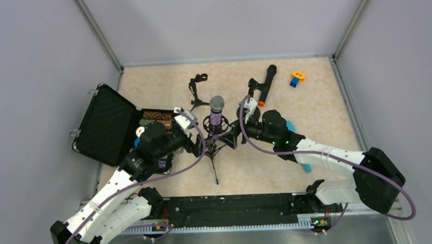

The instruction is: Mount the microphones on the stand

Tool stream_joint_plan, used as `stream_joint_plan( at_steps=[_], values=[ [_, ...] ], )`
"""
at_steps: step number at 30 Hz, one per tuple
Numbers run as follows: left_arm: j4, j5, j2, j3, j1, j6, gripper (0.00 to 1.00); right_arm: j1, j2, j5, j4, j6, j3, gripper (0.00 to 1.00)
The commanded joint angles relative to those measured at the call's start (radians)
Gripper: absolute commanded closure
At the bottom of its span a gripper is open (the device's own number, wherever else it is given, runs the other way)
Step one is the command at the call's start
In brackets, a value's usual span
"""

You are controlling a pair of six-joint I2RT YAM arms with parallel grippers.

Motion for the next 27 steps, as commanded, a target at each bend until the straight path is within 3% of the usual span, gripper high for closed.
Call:
stream_joint_plan(
  at_steps=[1,9,20,27],
  values=[
    [0.028,-0.027,-0.026,0.007,0.004,-0.029,0.07,0.0,0.032,0.009,0.042,0.014,0.085,0.14],
    [0.012,-0.057,-0.082,-0.007,0.003,-0.014,0.06,-0.001,0.091,-0.009,0.039,0.011,0.132,0.14],
    [-0.076,-0.144,-0.153,0.004,0.003,0.062,0.03,-0.001,0.154,-0.15,0.063,0.098,0.206,0.14],
    [-0.191,-0.213,-0.149,0.051,0.003,0.138,0.03,-0.001,0.112,-0.084,-0.012,0.094,0.232,0.14]
  ],
)
